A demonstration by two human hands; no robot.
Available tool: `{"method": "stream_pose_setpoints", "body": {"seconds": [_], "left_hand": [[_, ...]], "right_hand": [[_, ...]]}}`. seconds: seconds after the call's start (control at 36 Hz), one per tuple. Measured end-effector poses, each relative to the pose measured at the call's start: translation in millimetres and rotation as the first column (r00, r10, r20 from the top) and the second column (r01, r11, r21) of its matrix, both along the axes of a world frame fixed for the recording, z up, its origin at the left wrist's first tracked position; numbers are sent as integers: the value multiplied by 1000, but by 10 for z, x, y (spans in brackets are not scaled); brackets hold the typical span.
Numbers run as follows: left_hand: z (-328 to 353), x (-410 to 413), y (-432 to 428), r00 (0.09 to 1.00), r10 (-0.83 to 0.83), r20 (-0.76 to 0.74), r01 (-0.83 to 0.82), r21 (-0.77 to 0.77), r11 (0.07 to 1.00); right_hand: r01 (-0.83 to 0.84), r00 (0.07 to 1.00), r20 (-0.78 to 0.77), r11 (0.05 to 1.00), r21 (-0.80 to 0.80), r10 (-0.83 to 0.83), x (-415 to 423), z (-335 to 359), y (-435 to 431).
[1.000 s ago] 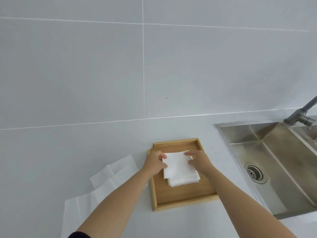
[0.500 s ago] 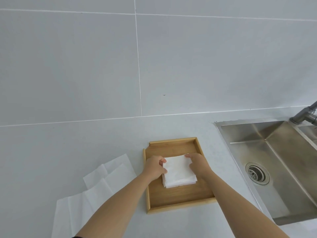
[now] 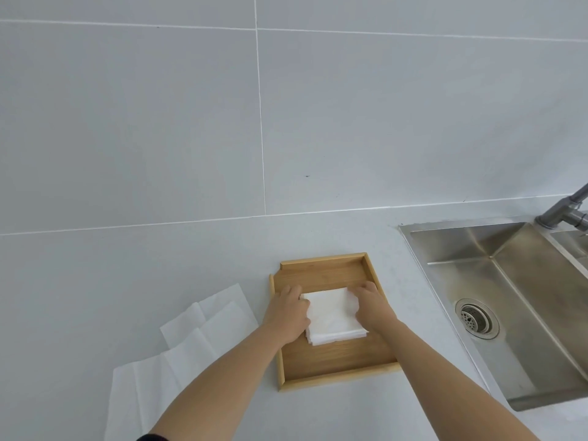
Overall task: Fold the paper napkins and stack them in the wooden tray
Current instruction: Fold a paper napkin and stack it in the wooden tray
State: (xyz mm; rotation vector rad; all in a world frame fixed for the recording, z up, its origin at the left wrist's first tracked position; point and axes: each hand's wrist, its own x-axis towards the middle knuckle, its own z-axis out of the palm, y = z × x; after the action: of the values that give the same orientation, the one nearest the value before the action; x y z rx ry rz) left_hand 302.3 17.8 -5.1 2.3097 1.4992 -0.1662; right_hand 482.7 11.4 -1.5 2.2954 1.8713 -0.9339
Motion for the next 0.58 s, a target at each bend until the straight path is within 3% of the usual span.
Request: {"method": "stream_pose_setpoints", "body": {"seconds": [0.08,0.17,0.58], "left_hand": [[29,-95,-32,985,-107,-133,119,84,989],[70,-235,-55,974,-131,-187,143,50,988],[352,-1307,98,934,-153,-323,211,155,965]], "right_hand": [[-34,998,51,999,12,33,-46,81,-12],[-26,996,82,1000,16,25,-128,168,-18],[-93,994,57,992,79,89,-1054,461,-122]]}}
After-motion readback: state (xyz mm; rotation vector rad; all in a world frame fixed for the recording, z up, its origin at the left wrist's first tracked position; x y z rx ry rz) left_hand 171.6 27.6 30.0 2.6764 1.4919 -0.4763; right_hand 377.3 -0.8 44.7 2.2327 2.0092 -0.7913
